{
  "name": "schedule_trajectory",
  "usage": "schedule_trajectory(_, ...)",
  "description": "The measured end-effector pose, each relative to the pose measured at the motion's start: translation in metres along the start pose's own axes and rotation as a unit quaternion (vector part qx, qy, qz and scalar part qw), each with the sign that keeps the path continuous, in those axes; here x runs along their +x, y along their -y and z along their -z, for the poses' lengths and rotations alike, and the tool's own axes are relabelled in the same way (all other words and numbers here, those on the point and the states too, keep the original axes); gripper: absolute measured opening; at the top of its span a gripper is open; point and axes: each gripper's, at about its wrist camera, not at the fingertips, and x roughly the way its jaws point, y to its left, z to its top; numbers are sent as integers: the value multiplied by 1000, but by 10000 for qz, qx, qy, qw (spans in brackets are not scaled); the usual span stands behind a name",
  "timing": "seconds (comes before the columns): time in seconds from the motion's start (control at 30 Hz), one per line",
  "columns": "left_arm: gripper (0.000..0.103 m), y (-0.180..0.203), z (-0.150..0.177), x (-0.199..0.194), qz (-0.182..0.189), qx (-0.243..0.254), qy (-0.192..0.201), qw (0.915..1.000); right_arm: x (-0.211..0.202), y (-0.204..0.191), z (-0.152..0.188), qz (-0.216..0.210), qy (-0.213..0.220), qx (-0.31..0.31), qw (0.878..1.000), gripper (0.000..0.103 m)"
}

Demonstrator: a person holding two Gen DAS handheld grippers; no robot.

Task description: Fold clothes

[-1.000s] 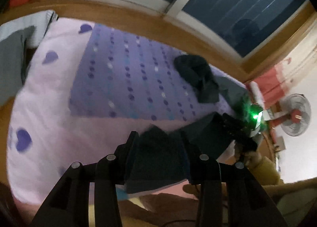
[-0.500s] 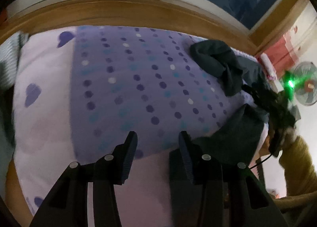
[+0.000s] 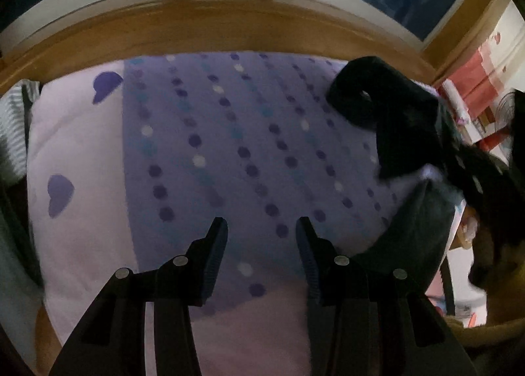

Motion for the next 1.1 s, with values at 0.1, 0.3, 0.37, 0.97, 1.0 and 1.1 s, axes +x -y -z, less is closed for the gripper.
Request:
schedule_trajectory(0.1, 44, -13, -9, -5, 33, 109, 87, 9999, 2, -54, -8, -410, 99, -334, 9986, 7)
schedule_trajectory(0.3, 42, -49, -11, -14, -125, 131, 236, 9996, 20, -115, -16, -907, 119, -343, 9952, 7)
schedule_trajectory(0.37, 42, -65, -8, -15, -53, -8, 206, 9998, 27, -122, -13, -893, 43, -212, 9958, 8)
schedule_trajectory(0.97, 56, -14, 14, -4, 234, 1652, 84, 9860, -18, -20, 10, 308, 518, 1697, 9837, 59)
schedule_trajectory(1.0, 56, -6, 15, 1, 177, 1789, 28, 9837, -13, -2, 13, 255, 513, 2164, 9746, 59)
schedule_trajectory(1.1, 56, 15, 19, 7, 197, 2130, -7, 9768, 7, 44, 16, 17, 504, 3258, 9441, 59)
